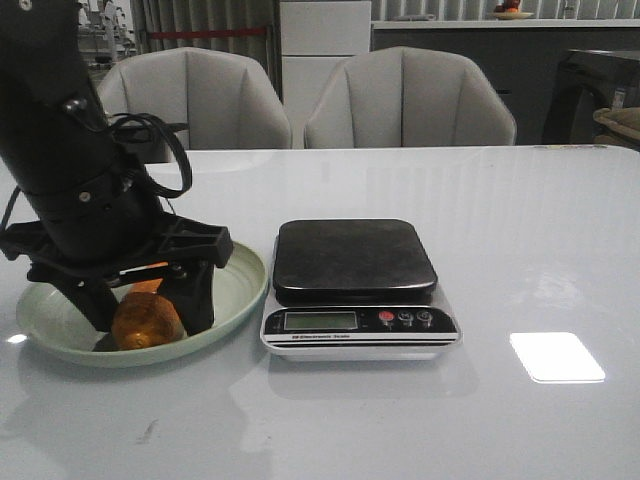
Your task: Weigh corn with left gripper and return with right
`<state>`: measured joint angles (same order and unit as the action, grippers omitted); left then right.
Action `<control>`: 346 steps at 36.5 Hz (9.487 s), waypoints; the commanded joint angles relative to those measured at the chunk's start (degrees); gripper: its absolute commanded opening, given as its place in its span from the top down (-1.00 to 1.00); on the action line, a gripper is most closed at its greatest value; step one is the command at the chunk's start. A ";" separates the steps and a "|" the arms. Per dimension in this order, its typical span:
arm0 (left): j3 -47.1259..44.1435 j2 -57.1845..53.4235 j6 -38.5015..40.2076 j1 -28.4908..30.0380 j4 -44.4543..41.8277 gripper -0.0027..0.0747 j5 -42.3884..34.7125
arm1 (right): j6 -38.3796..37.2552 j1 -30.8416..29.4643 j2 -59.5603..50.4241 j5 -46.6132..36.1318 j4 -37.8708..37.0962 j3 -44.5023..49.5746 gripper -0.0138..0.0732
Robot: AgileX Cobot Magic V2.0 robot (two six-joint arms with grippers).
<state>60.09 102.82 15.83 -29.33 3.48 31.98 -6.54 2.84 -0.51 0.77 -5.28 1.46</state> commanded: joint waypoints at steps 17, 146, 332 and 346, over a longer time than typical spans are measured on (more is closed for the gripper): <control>23.64 -1.78 -1.50 -4.34 1.68 0.61 5.45 | 0.50 -0.40 -1.11 -4.28 -0.02 0.61 0.25; -36.53 -104.03 -6.38 -10.54 -13.05 0.64 5.02 | -2.46 -0.33 23.87 15.65 0.09 -26.28 0.25; -36.53 -104.03 -6.38 -10.54 -13.10 0.64 5.02 | 1.44 27.22 36.41 26.01 7.43 -41.03 -0.71; -36.53 -104.03 -6.38 -10.54 -13.18 0.64 4.94 | 1.46 27.22 11.15 6.27 3.27 -17.44 -0.71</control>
<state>22.18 -0.35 9.55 -39.69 -9.23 41.37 -5.70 30.35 13.94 17.87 -1.06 -17.90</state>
